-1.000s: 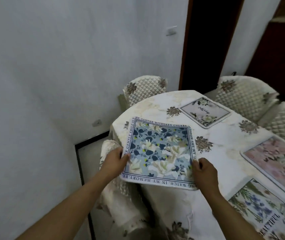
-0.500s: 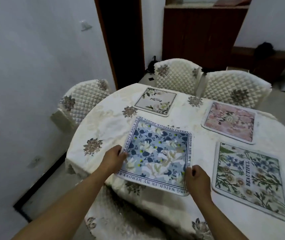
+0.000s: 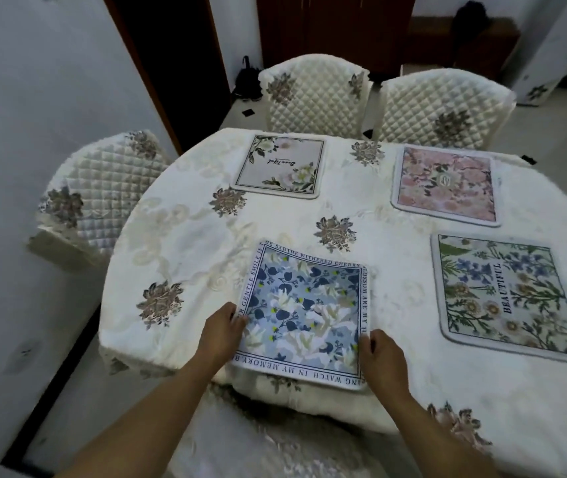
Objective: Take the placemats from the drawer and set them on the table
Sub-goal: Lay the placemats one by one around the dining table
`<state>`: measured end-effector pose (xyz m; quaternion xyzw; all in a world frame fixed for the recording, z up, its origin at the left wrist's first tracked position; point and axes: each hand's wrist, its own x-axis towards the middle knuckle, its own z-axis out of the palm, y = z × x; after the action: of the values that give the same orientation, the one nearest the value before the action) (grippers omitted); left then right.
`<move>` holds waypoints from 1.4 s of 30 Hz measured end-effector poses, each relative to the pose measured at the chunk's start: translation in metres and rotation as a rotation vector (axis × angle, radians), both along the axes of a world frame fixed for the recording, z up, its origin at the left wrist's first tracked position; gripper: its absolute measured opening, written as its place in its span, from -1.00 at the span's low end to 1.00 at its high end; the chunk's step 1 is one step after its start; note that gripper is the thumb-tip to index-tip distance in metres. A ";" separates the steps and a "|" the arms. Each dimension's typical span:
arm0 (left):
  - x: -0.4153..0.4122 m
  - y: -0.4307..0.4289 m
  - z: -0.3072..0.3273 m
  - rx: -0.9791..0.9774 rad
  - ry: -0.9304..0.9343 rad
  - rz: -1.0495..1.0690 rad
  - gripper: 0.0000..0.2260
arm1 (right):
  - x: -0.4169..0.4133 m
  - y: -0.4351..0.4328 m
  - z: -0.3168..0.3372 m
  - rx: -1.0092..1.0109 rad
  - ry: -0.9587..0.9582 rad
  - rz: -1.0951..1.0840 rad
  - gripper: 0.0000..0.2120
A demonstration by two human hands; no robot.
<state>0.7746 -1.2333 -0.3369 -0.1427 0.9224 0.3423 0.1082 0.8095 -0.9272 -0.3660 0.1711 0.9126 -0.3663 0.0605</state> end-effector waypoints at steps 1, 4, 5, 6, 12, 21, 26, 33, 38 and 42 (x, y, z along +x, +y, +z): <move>-0.002 -0.002 -0.006 -0.015 0.012 -0.005 -0.71 | 0.001 -0.003 -0.003 0.039 -0.013 0.001 -0.64; -0.009 -0.011 -0.030 -0.128 0.049 -0.081 -0.73 | 0.006 -0.012 -0.015 0.174 -0.085 -0.006 -0.69; -0.010 -0.014 -0.037 -0.169 0.052 -0.107 -0.74 | 0.009 -0.014 -0.019 0.197 -0.100 -0.016 -0.70; -0.010 -0.015 -0.042 -0.200 0.051 -0.127 -0.77 | 0.010 -0.014 -0.022 0.205 -0.100 -0.024 -0.71; 0.013 -0.018 -0.064 -0.288 0.051 -0.124 -0.66 | 0.016 -0.020 -0.032 0.470 -0.077 -0.021 -0.78; 0.041 0.057 -0.102 -0.392 0.142 -0.611 -0.50 | 0.031 -0.113 -0.067 0.480 0.043 0.542 -0.47; 0.040 0.035 -0.108 -0.440 0.174 -0.697 -0.46 | 0.034 -0.076 -0.077 0.476 0.071 0.579 -0.42; 0.030 0.015 -0.104 -0.391 0.083 -0.629 -0.39 | 0.036 -0.031 -0.067 0.396 0.010 0.538 -0.41; -0.054 0.055 -0.092 -0.332 0.173 -0.558 -0.43 | -0.065 -0.051 -0.053 0.384 0.012 0.572 -0.40; -0.132 0.087 -0.084 -0.360 0.119 -0.619 -0.42 | -0.156 -0.080 -0.036 0.386 -0.020 0.640 -0.43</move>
<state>0.6427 -1.1460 -0.4206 0.1465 0.9721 0.1332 0.1260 0.6538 -1.0069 -0.4021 -0.1108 0.9715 -0.1486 0.1475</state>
